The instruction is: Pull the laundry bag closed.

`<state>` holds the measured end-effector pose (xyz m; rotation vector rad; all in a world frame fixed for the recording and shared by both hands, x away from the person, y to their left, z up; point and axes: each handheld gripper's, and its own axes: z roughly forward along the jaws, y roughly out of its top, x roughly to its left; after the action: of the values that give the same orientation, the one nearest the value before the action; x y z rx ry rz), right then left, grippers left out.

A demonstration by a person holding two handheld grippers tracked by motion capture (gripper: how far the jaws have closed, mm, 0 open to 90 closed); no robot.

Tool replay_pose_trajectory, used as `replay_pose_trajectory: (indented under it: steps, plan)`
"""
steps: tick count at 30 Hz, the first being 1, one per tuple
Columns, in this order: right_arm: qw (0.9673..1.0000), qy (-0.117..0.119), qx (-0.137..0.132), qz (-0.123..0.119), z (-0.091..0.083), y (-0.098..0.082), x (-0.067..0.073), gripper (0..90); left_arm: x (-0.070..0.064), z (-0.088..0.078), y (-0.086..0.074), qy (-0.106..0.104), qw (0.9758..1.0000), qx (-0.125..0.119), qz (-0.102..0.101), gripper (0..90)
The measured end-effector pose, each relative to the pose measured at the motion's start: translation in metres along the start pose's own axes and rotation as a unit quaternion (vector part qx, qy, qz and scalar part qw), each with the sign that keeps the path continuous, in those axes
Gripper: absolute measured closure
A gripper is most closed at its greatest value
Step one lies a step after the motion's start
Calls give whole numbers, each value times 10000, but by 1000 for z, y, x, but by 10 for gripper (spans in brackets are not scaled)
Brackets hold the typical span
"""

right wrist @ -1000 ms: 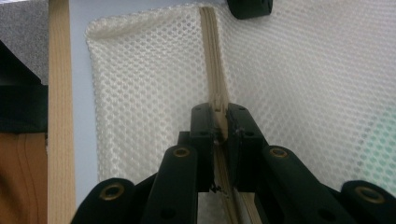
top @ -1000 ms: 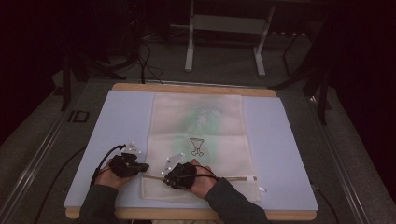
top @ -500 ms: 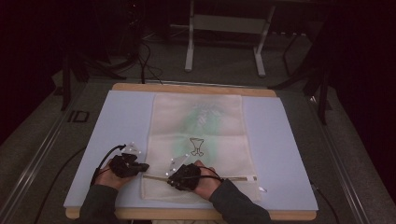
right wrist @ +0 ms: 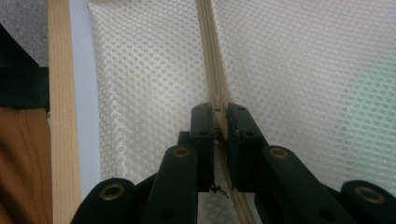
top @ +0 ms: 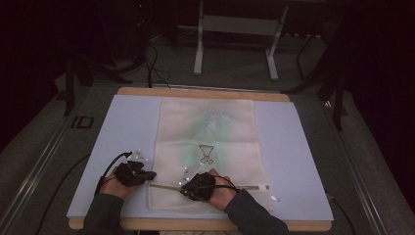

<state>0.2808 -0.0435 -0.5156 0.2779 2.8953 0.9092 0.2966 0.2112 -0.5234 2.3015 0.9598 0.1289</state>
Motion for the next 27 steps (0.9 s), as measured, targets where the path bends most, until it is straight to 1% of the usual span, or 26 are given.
replay_pose_trajectory:
  steps: [16,27]
  plan:
    - [10000,-49,34,30,-7,-10,-1,822,0,0,0,5,10000,3,4,899]
    - [10000,-76,-19,58,-9,-14,0,822,0,0,0,10,10000,7,19,899]
